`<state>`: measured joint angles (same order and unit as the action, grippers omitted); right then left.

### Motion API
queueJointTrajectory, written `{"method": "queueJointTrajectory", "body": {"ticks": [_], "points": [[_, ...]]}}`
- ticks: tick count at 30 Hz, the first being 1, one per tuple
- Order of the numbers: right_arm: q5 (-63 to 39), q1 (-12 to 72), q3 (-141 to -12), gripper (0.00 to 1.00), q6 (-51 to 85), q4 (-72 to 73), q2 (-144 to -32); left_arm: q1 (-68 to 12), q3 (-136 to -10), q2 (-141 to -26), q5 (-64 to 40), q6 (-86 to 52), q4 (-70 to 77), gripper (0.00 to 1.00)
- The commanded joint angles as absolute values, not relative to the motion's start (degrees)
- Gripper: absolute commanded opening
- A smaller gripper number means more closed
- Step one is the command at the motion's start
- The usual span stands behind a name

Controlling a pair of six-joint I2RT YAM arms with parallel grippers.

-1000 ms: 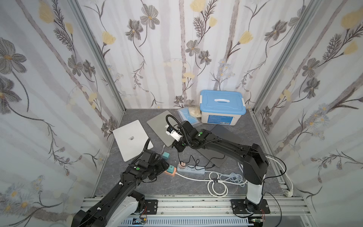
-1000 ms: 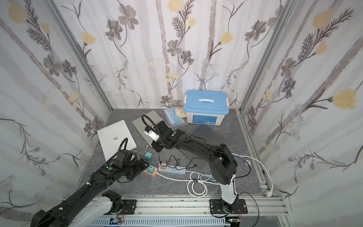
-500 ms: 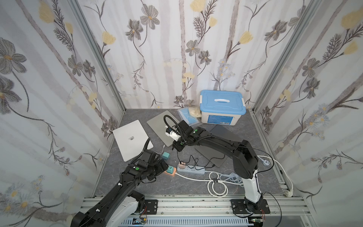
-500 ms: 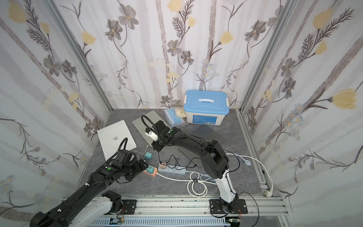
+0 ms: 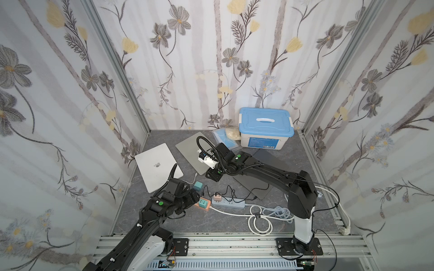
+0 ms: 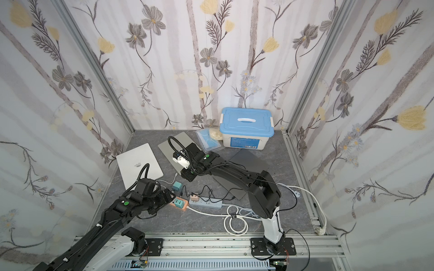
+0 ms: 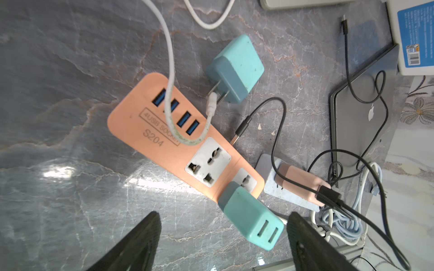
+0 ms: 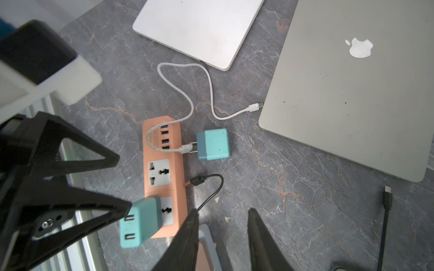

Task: Unplug the laptop charger
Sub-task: Place the charging cable at the center of the board.

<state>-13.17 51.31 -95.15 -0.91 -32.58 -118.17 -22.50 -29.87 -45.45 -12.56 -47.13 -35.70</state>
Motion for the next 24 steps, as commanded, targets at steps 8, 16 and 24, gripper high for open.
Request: {"method": "queueJointTrajectory", "body": {"ticks": [8, 16, 24], "points": [[-17.83, 57.29, -88.64, 0.52, -1.03, -27.42, -114.68, -17.75, -32.26, -51.11, -7.82, -43.18, -37.97, 0.88], [-18.84, 59.49, -88.6, 0.58, -0.55, -25.95, -117.58, -13.69, -32.08, -54.03, -6.68, -42.37, -36.93, 0.87], [-18.52, 60.07, -88.83, 0.57, -1.09, -26.52, -120.36, -12.12, -29.98, -55.88, -7.96, -42.58, -34.17, 0.87]]}}
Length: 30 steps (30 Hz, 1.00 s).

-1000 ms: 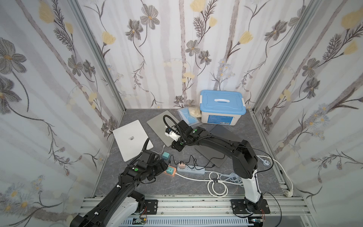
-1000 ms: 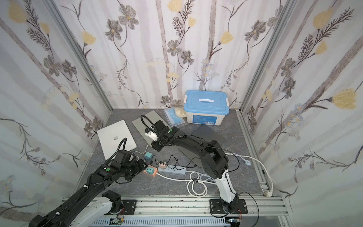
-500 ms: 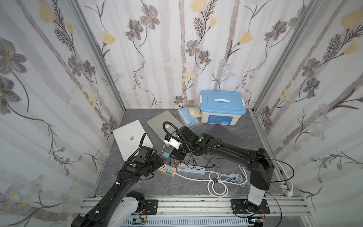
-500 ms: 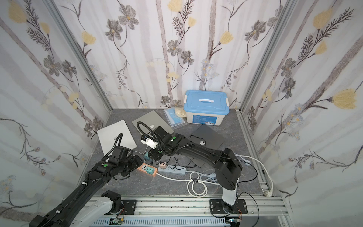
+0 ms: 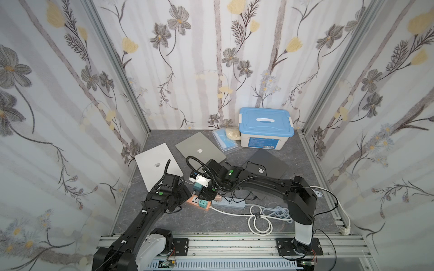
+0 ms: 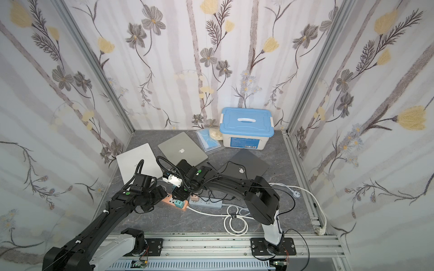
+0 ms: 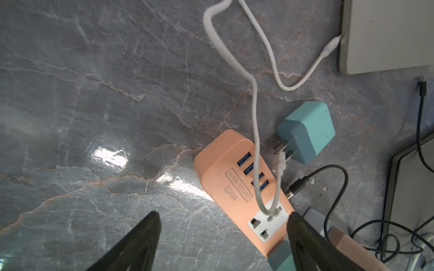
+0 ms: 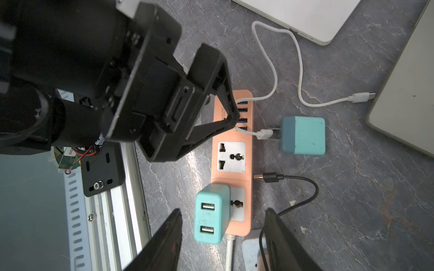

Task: Unplug the laptop charger
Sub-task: Remove the plug from the socket.

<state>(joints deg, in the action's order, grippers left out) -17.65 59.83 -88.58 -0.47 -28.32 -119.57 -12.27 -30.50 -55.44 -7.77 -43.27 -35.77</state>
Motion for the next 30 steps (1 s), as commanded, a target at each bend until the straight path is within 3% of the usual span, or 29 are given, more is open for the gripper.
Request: {"method": "queueJointTrajectory", "body": {"ticks": [1, 30], "points": [[-18.53, 60.16, -88.89, 0.56, -0.98, -26.6, -120.7, -12.21, -29.71, -56.15, -8.09, -42.63, -33.73, 0.87], [-16.97, 62.67, -89.83, 0.53, -2.17, -30.27, -125.69, -12.17, -26.19, -57.74, -7.12, -43.51, -30.69, 0.87]]}}
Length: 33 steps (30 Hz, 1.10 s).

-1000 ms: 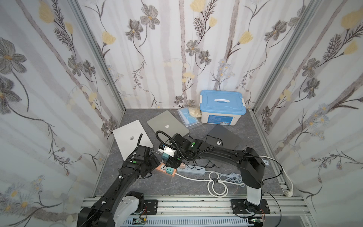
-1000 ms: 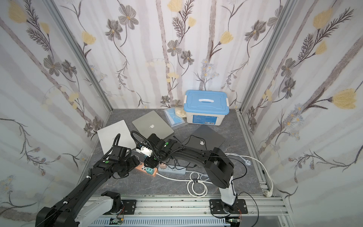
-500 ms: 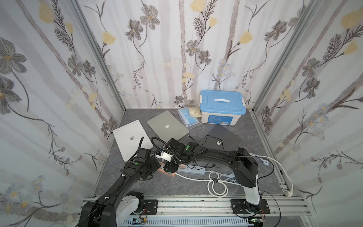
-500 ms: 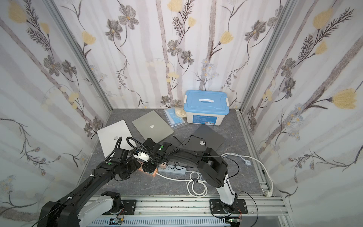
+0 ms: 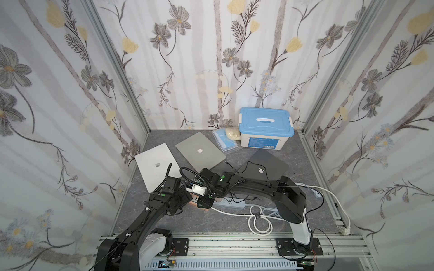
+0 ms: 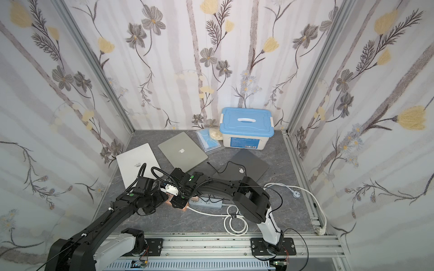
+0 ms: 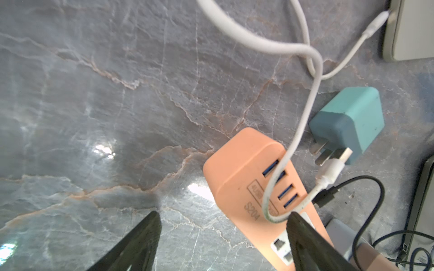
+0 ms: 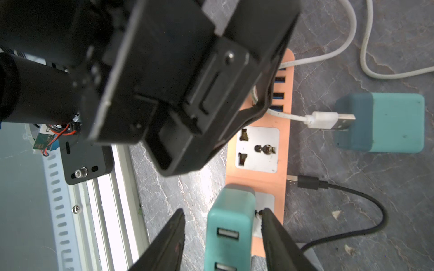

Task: Unplug the laptop charger
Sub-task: Remove the plug from the socket.

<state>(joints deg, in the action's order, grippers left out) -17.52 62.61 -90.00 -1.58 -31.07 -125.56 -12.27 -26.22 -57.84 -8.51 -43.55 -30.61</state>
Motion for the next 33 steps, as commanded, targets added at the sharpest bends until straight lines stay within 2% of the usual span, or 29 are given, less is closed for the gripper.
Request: {"method": "queueJointTrajectory", "body": {"ticks": [1, 6, 11, 19, 33], "points": [[-16.76, 62.6, -89.61, 0.53, -2.18, -30.24, -125.47, -12.15, -26.12, -57.77, -7.03, -43.51, -30.77, 0.87], [-15.66, 62.66, -88.95, 0.52, -2.02, -30.07, -125.09, -12.22, -26.19, -57.83, -6.86, -43.51, -30.83, 0.87], [-15.59, 62.66, -89.21, 0.39, -2.02, -30.01, -125.84, -12.22, -26.19, -57.32, -7.03, -43.59, -31.15, 0.87], [-14.58, 62.66, -89.62, 0.26, -2.02, -30.0, -124.84, -12.22, -26.19, -57.39, -6.67, -43.33, -31.25, 0.87], [-14.27, 62.64, -91.14, 0.21, -2.78, -29.26, -124.05, -12.17, -24.61, -57.22, -6.88, -43.86, -30.32, 0.87]]}}
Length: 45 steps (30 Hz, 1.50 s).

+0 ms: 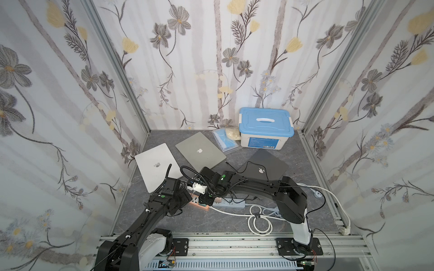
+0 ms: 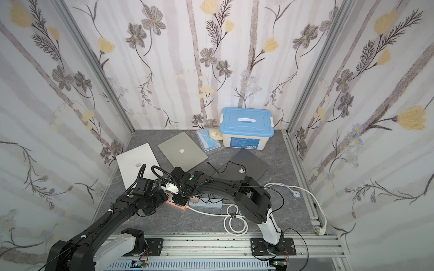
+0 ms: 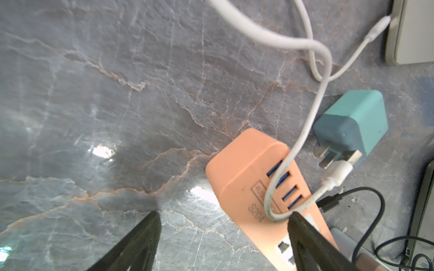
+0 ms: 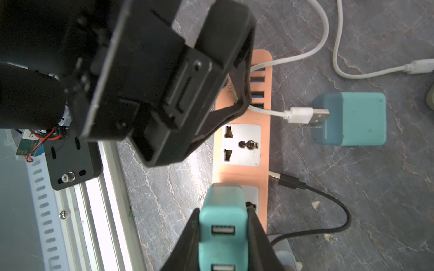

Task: Unplug the laptop charger
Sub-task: Remove the plug from the socket, then place the plug at the center of the board.

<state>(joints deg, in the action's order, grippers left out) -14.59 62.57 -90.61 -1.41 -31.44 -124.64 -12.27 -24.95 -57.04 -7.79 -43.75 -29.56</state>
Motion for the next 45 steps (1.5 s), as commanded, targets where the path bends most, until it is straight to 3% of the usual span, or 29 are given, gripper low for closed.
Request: {"method": "queueJointTrajectory", "body": {"ticks": [1, 15, 27, 45], "points": [[-14.4, 62.66, -91.14, 0.2, -2.81, -29.22, -124.1, -12.21, -24.65, -57.24, -6.91, -43.86, -30.33, 0.87], [-15.88, 58.76, -95.53, 0.2, -1.94, -29.8, -123.03, -12.15, -24.62, -57.04, -7.13, -43.77, -29.93, 0.87], [-20.75, 49.2, -102.08, 0.2, -3.73, -30.91, -131.97, -12.12, -24.73, -54.86, -8.44, -44.38, -28.19, 0.86], [-25.37, 48.34, -104.09, 0.23, -4.46, -31.9, -139.11, -12.04, -24.95, -51.61, -10.94, -43.59, -25.49, 0.88]]}}
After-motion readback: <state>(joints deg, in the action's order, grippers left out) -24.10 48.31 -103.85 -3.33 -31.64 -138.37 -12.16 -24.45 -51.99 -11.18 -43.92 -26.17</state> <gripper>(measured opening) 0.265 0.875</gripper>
